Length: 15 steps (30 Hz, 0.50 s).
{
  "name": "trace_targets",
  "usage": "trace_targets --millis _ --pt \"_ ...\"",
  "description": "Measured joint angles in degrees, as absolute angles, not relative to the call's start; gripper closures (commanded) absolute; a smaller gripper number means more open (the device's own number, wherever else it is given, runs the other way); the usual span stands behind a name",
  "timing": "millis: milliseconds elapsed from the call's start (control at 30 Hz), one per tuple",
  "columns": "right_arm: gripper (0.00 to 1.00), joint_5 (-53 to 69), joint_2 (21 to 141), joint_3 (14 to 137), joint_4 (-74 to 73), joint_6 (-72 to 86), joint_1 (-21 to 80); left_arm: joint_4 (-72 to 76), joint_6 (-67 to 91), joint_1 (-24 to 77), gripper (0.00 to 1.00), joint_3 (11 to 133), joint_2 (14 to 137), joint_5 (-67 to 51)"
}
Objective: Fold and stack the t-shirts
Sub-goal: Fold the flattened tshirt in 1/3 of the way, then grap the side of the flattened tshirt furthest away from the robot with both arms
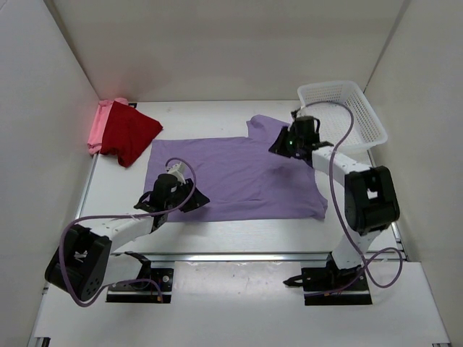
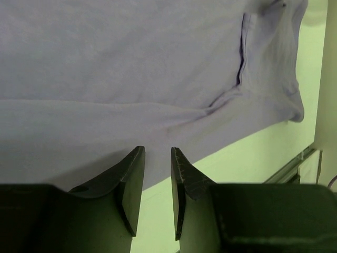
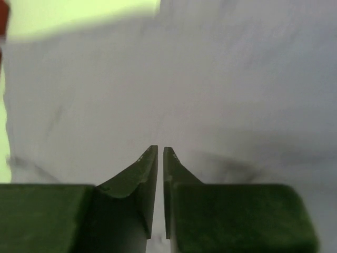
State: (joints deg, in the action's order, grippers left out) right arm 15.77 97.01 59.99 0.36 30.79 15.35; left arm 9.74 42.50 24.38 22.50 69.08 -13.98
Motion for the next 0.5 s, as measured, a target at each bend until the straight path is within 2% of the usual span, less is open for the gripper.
trace_targets --millis 33,100,333,433,500 --pt "0.96 14.7 98.9 63.9 -2.0 29.6 14.6 9.9 42.5 25.0 0.62 22.5 69.6 -14.1" --pt "0.96 12.4 105.0 74.7 -5.2 26.9 13.3 10.2 42.8 25.8 0.62 22.6 70.5 -14.4" --pt "0.73 5.9 132.2 117.7 -18.2 17.8 10.6 10.8 43.0 26.0 0.62 22.6 70.7 -14.9" --pt "0.60 3.7 146.5 139.3 -25.8 14.7 10.1 10.8 42.9 26.0 0.62 22.6 70.6 -15.0" --pt "0.49 3.7 149.0 139.7 -28.4 13.6 9.9 10.8 42.8 26.0 0.62 22.6 70.6 -15.1"
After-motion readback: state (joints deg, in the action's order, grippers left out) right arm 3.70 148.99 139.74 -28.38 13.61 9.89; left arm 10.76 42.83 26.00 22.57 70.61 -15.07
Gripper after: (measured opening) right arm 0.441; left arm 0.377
